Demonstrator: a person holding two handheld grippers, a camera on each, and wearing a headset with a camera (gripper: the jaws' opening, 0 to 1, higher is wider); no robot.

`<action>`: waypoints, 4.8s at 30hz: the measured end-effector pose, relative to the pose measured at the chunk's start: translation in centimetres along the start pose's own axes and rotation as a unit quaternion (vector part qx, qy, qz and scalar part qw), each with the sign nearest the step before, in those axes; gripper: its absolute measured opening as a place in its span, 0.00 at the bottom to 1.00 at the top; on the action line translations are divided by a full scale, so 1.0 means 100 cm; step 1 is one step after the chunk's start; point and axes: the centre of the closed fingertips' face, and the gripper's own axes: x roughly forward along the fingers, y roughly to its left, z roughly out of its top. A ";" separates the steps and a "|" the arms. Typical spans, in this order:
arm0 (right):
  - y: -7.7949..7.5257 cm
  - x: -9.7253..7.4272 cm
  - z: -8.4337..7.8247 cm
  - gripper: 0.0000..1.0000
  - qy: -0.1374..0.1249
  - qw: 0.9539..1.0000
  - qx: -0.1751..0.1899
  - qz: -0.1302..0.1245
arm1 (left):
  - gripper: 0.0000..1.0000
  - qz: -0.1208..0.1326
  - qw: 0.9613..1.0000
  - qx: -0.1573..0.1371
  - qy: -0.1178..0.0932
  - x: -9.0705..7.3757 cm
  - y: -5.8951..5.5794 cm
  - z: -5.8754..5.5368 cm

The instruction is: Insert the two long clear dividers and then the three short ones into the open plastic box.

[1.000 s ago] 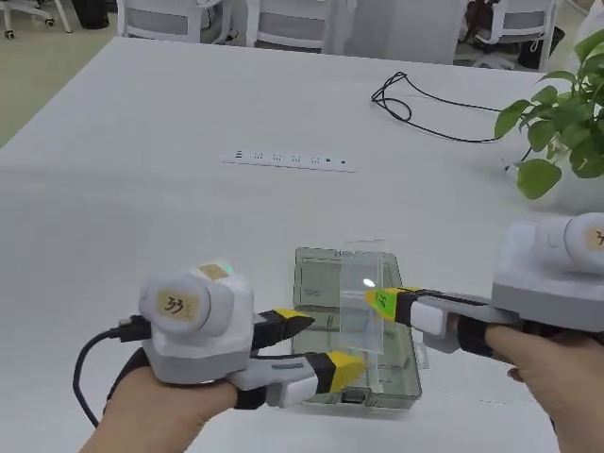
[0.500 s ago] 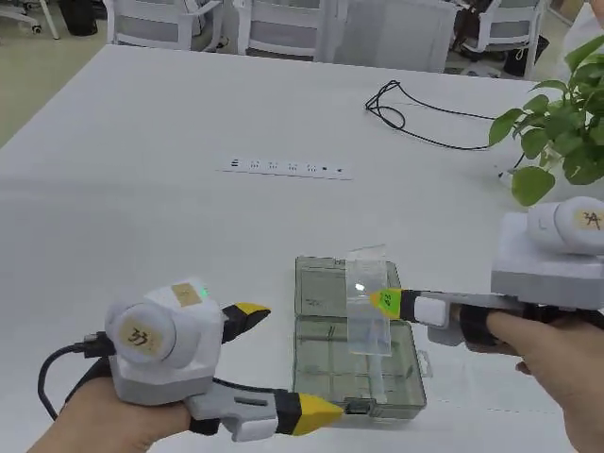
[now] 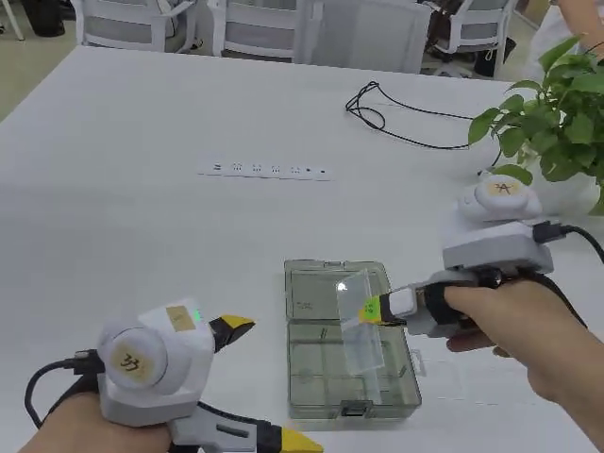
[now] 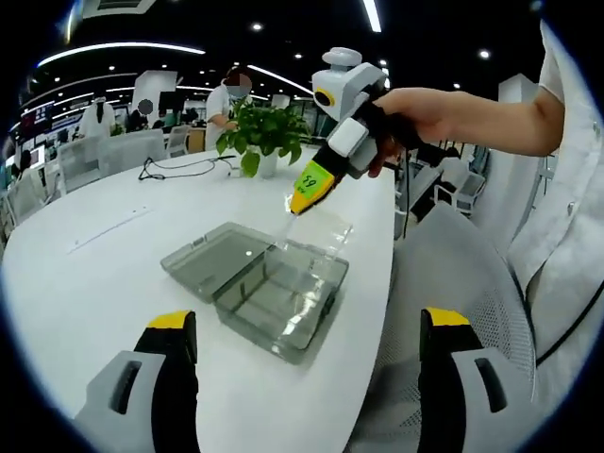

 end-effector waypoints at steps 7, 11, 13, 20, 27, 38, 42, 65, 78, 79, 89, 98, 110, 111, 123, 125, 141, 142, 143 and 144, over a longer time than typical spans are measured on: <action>-0.005 0.015 -0.009 0.07 0.035 0.999 0.027 -0.025 | 1.00 -0.010 1.000 0.003 -0.004 0.001 0.003 -0.001; -0.014 0.024 -0.013 0.07 0.047 0.997 0.036 -0.040 | 1.00 -0.013 1.000 0.001 -0.009 0.002 0.007 -0.001; -0.014 0.028 -0.015 0.07 0.050 0.997 0.040 -0.043 | 1.00 -0.015 1.000 0.001 -0.010 0.002 0.009 -0.001; -0.018 0.040 -0.023 0.07 0.065 0.995 0.044 -0.058 | 1.00 -0.020 1.000 -0.002 -0.015 0.004 0.013 -0.003; -0.023 0.045 -0.026 0.06 0.076 0.994 0.044 -0.071 | 1.00 -0.022 1.000 -0.006 -0.014 0.004 0.013 -0.007; -0.026 0.053 -0.030 0.06 0.079 0.993 0.035 -0.079 | 1.00 -0.023 0.999 -0.014 -0.020 0.006 0.014 -0.005; -0.026 0.053 -0.029 0.06 0.078 0.993 0.026 -0.081 | 1.00 -0.023 0.999 -0.016 -0.019 0.007 0.014 -0.006; -0.022 0.063 -0.031 0.07 0.083 0.986 -0.076 -0.121 | 1.00 -0.019 0.999 -0.022 -0.020 0.006 0.015 -0.008; -0.023 0.077 -0.036 0.08 0.082 0.987 -0.096 -0.098 | 1.00 -0.018 1.000 -0.018 -0.011 0.007 0.016 -0.014; -0.023 0.078 -0.036 0.08 0.082 0.987 -0.095 -0.097 | 1.00 -0.017 1.000 -0.018 -0.010 0.007 0.017 -0.014; -0.026 0.085 -0.038 0.09 0.080 0.989 -0.096 -0.081 | 1.00 -0.010 1.000 -0.023 -0.007 0.006 0.020 -0.016; -0.027 0.086 -0.040 0.10 0.070 0.992 -0.088 -0.059 | 1.00 0.001 1.000 -0.027 -0.009 0.003 0.021 -0.013; -0.025 0.077 -0.036 0.17 0.038 0.996 -0.085 -0.015 | 1.00 0.030 0.999 -0.036 -0.012 -0.006 0.019 -0.006; -0.026 0.076 -0.036 0.17 0.038 0.995 -0.087 -0.014 | 1.00 0.032 0.999 -0.037 -0.012 -0.007 0.019 -0.006; -0.016 0.040 -0.015 0.27 -0.006 0.992 -0.118 0.041 | 1.00 0.070 0.996 -0.045 -0.017 -0.020 0.010 0.000; -0.014 0.032 -0.011 0.30 -0.015 0.990 -0.134 0.051 | 1.00 0.077 0.996 -0.048 -0.019 -0.022 0.009 0.001; -0.039 -0.024 -0.010 0.42 -0.019 0.965 -0.251 0.079 | 1.00 0.103 0.993 -0.052 -0.032 -0.027 0.001 0.007; -0.040 -0.027 -0.012 0.43 -0.017 0.962 -0.263 0.078 | 1.00 0.104 0.993 -0.052 -0.031 -0.027 0.001 0.006; -0.041 -0.030 -0.013 0.44 -0.018 0.957 -0.277 0.080 | 1.00 0.104 0.993 -0.052 -0.029 -0.027 0.001 0.005; -0.043 -0.031 -0.015 0.45 -0.012 0.958 -0.277 0.078 | 1.00 0.103 0.993 -0.052 -0.029 -0.027 0.001 0.005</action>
